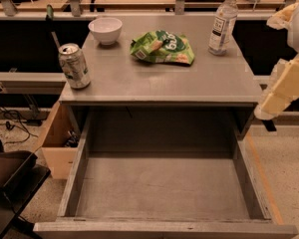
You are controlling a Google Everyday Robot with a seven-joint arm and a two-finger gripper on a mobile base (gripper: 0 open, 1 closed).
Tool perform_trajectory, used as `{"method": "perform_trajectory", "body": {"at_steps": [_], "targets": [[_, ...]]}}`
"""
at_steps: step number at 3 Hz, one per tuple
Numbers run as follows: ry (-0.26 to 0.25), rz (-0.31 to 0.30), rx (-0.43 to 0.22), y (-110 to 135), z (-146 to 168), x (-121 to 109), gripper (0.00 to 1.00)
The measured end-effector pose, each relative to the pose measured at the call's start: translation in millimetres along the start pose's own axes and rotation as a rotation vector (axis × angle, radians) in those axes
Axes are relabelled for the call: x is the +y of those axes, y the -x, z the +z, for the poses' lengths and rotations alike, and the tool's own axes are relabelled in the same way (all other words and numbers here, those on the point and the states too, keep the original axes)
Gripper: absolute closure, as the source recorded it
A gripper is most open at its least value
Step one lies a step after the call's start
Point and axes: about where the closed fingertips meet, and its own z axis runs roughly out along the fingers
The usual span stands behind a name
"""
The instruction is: Move blue plastic bottle near 7up can
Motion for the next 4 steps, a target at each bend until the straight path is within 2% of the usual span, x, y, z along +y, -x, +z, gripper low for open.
{"method": "perform_trajectory", "body": {"at_steps": [1, 2, 3, 4], "targets": [[-0.031, 0.129, -0.145, -18, 28, -13, 0.00], [-0.095, 0.239, -0.321, -17, 54, -50, 0.00], [-0.180, 0.309, -0.482, -14, 76, -84, 0.00], [-0.304, 0.354, -0.621, -9, 84, -124, 0.00]]}}
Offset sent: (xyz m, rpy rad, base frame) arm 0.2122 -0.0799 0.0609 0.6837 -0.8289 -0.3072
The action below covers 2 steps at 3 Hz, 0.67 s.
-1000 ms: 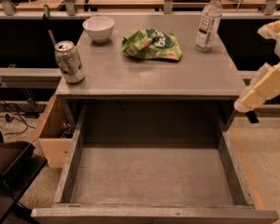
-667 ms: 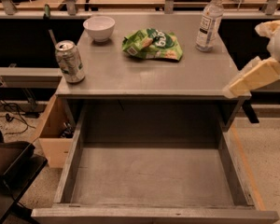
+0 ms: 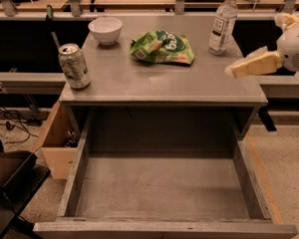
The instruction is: Move blue plastic bottle near 7up can
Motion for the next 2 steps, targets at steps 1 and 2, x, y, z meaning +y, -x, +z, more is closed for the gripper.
{"method": "perform_trajectory", "body": {"at_steps": [1, 2], "targets": [[-0.078, -0.005, -0.044, 10.3, 6.6, -18.4, 0.00], [-0.081, -0.004, -0.042, 10.1, 5.9, -19.0, 0.00]]}}
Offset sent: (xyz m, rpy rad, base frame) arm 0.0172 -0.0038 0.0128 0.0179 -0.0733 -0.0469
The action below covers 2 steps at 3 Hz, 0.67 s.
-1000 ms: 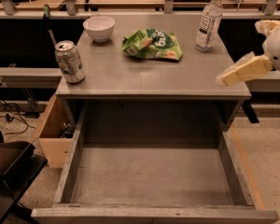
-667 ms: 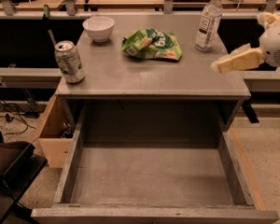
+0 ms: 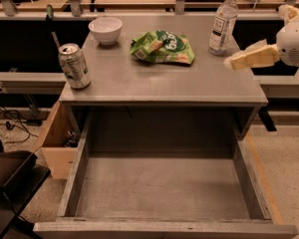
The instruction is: Move blue plastic bottle near 7up can
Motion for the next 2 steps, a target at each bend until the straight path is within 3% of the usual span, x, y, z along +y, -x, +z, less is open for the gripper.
{"method": "perform_trajectory", "body": {"at_steps": [1, 2], "targets": [[-0.027, 0.060, -0.033, -5, 14, -12, 0.00], [-0.106, 0.167, -0.093, -19, 29, -44, 0.00]]}}
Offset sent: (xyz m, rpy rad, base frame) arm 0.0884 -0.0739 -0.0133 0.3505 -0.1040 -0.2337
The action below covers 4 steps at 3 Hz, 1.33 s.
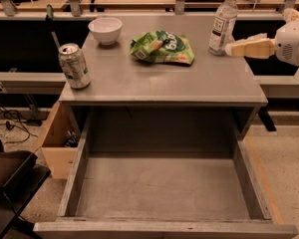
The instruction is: Move blue plastic bottle near 7up can
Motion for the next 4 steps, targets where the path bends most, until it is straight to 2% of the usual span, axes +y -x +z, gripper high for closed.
{"method": "perform_trajectory", "body": {"at_steps": [1, 2, 3, 4], "targets": [[-0.095, 0.073, -0.041, -11, 11, -46, 0.00], [-0.151, 0.121, -0.048, -22, 24, -89, 0.00], [-0.158, 0.163, -0.044, -35, 49, -122, 0.00], [-0.117, 0.216, -0.048, -45, 86, -138, 0.00]]}}
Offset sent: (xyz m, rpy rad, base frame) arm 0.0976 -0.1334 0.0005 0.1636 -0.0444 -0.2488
